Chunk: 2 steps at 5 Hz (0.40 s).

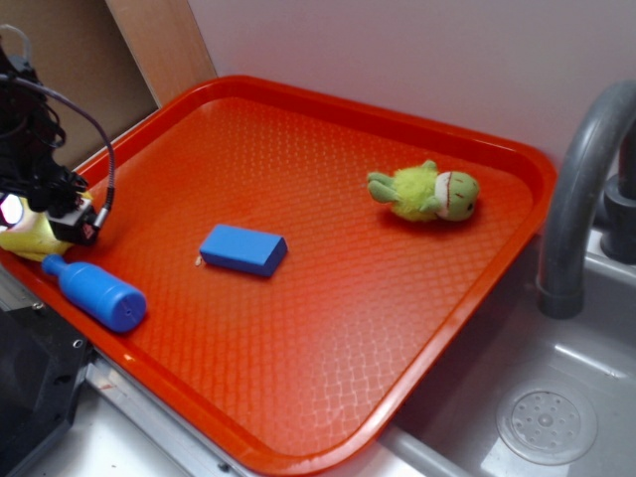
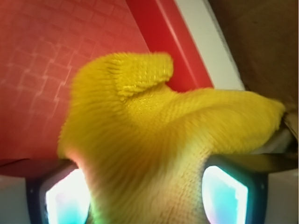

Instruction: Grab the yellow cloth.

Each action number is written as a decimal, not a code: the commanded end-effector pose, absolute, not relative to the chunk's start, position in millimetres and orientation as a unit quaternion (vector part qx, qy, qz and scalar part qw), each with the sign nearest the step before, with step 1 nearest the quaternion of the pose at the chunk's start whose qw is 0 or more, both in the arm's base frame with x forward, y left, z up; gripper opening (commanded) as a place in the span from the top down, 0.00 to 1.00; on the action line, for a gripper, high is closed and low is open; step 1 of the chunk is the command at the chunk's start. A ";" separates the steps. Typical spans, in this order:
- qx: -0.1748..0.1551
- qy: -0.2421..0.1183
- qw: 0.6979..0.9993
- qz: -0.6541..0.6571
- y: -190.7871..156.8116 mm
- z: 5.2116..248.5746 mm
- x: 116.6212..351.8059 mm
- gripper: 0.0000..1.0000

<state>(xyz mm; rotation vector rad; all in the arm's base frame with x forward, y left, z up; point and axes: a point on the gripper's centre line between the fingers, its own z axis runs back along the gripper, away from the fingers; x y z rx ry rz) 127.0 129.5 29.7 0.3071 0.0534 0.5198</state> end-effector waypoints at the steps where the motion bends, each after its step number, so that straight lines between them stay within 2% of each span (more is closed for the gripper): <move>1: 0.165 0.016 0.959 0.232 134.8 17.3 124.2 1.00; 2: 0.169 0.015 0.959 0.228 133.2 18.0 123.7 1.00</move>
